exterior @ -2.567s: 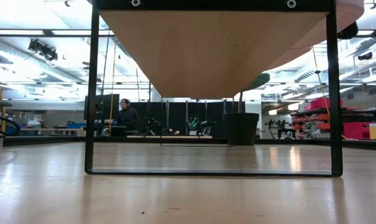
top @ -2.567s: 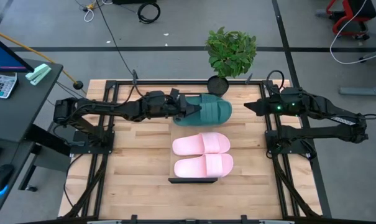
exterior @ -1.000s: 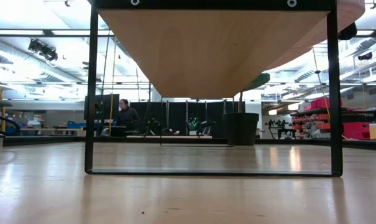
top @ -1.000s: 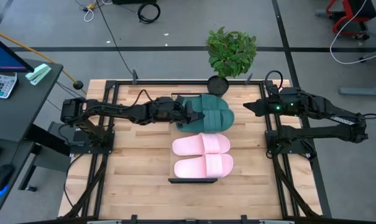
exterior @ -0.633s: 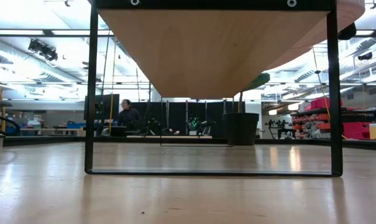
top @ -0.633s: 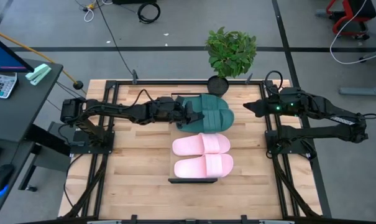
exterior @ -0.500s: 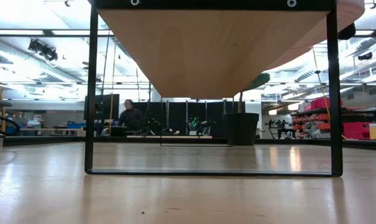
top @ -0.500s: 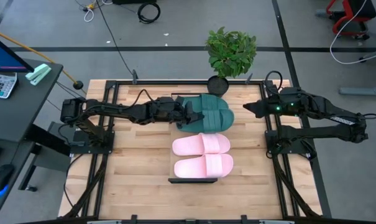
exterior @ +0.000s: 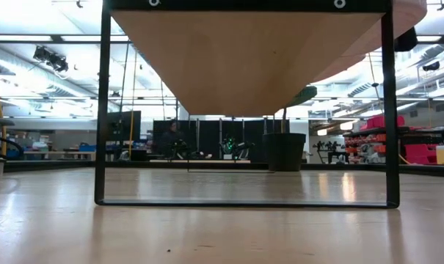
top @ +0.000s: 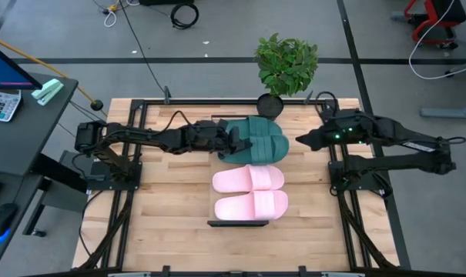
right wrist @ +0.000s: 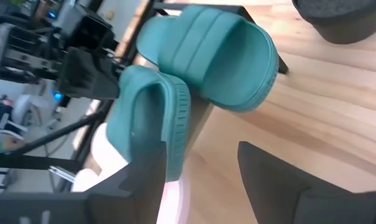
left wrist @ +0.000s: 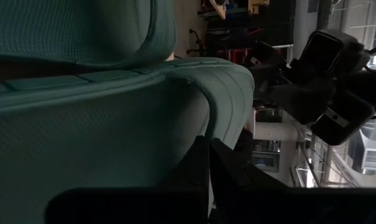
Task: Pick and place slides into the shelf
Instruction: Put the green slide on the shelf
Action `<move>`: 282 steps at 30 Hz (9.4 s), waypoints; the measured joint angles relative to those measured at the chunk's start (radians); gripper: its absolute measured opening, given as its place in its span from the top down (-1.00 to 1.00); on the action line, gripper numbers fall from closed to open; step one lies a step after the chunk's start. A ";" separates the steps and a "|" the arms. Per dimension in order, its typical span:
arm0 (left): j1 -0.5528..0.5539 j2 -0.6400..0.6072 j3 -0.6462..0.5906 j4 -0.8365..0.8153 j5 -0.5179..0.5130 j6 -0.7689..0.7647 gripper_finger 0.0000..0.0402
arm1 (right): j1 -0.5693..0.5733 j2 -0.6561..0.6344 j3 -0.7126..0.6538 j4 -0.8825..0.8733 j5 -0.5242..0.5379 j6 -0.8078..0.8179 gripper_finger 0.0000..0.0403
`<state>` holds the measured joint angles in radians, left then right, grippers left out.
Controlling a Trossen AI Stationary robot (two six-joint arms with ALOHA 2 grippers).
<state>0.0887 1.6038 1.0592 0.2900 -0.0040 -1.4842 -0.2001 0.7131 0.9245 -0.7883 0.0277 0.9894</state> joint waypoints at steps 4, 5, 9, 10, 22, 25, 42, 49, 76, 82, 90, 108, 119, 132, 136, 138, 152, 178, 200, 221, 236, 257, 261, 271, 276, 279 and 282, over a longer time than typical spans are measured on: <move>0.000 0.012 -0.001 0.002 -0.003 0.001 0.97 | 0.000 0.046 0.000 0.004 0.000 -0.022 -0.06; 0.000 0.013 0.000 0.002 -0.003 0.000 0.96 | 0.000 0.055 0.000 0.010 -0.001 -0.025 -0.07; 0.000 0.025 0.000 0.005 -0.003 0.003 0.93 | 0.001 0.082 0.000 0.034 -0.008 -0.041 -0.08; 0.000 0.030 0.000 0.006 -0.003 0.003 0.94 | 0.001 0.086 0.000 0.044 -0.008 -0.043 -0.08; 0.016 0.044 0.000 -0.016 -0.010 0.007 0.94 | 0.000 0.085 0.000 0.068 -0.027 -0.028 -0.08; 0.021 0.045 0.000 -0.021 -0.025 0.007 0.97 | 0.000 0.085 0.000 0.068 -0.029 -0.028 -0.08; 0.025 0.046 -0.001 -0.022 -0.037 0.002 0.94 | 0.000 0.086 0.000 0.068 -0.083 0.002 -0.08; 0.025 0.046 -0.001 -0.023 -0.040 0.003 0.98 | 0.000 0.116 0.000 0.068 -0.087 0.004 -0.07; 0.025 0.048 -0.004 0.026 -0.038 0.028 0.34 | 0.001 0.208 0.000 0.131 -0.089 -0.030 -0.08; 0.026 0.049 -0.005 0.076 -0.032 0.043 0.06 | 0.000 0.208 0.000 0.130 -0.088 -0.033 -0.08; 0.026 0.047 -0.005 0.101 -0.029 0.056 -0.24 | 0.000 0.208 0.000 0.129 -0.088 -0.040 -0.08; 0.020 -0.062 -0.006 -0.018 -0.022 0.030 -0.36 | 0.000 0.208 0.000 0.123 -0.089 -0.040 -0.08; 0.022 -0.287 -0.004 -0.471 -0.068 0.139 -0.29 | 0.000 0.208 0.000 0.105 -0.089 -0.040 -0.08; 0.040 -0.490 -0.003 -0.732 -0.390 0.197 -0.21 | 0.000 0.227 0.000 0.090 -0.088 -0.048 0.34; 0.040 -0.502 -0.003 -0.746 -0.396 0.213 -0.17 | 0.000 0.235 0.000 0.092 -0.086 -0.048 0.71; 0.040 -0.513 -0.003 -0.782 -0.396 0.213 -0.14 | 0.000 0.235 0.000 0.089 -0.087 -0.048 0.78; 0.042 -0.593 -0.003 -0.859 -0.458 0.217 0.02 | 0.000 0.228 0.000 0.032 -0.087 0.012 0.78; 0.043 -0.622 -0.003 -0.665 -0.539 0.373 0.01 | 0.000 0.307 0.002 -0.001 -0.168 -0.020 0.78; 0.043 -0.623 -0.003 -0.534 -0.538 0.457 0.02 | 0.000 0.314 0.001 -0.026 -0.175 0.013 0.78; 0.043 -0.623 -0.003 -0.517 -0.537 0.449 0.02 | 0.008 0.406 0.000 0.057 -0.222 0.021 0.79; 0.044 -0.622 -0.003 -0.476 -0.537 0.462 0.02 | 0.045 0.401 0.000 0.108 -0.280 0.067 0.79; 0.044 -0.622 -0.003 -0.474 -0.561 0.481 0.06 | 0.042 0.386 -0.001 0.154 -0.412 0.200 0.79; 0.044 -0.621 -0.003 -0.472 -0.584 0.502 0.04 | 0.023 0.386 -0.001 0.159 -0.445 0.238 0.79; 0.044 -0.621 -0.003 -0.449 -0.598 0.528 0.07 | -0.009 0.391 -0.001 0.161 -0.490 0.278 0.79; 0.044 -0.621 -0.003 -0.444 -0.598 0.529 0.07 | -0.008 0.430 -0.001 0.143 -0.499 0.256 0.79; 0.044 -0.621 -0.003 -0.436 -0.598 0.529 0.07 | -0.006 0.457 0.000 0.153 -0.501 0.228 0.79; 0.044 -0.621 -0.003 -0.433 -0.602 0.528 0.08 | -0.003 0.470 0.000 0.161 -0.504 0.209 0.79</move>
<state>0.1326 0.9829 1.0565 -0.1429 -0.6060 -0.9565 -0.2032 1.1830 0.9241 -0.6269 -0.4763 1.1984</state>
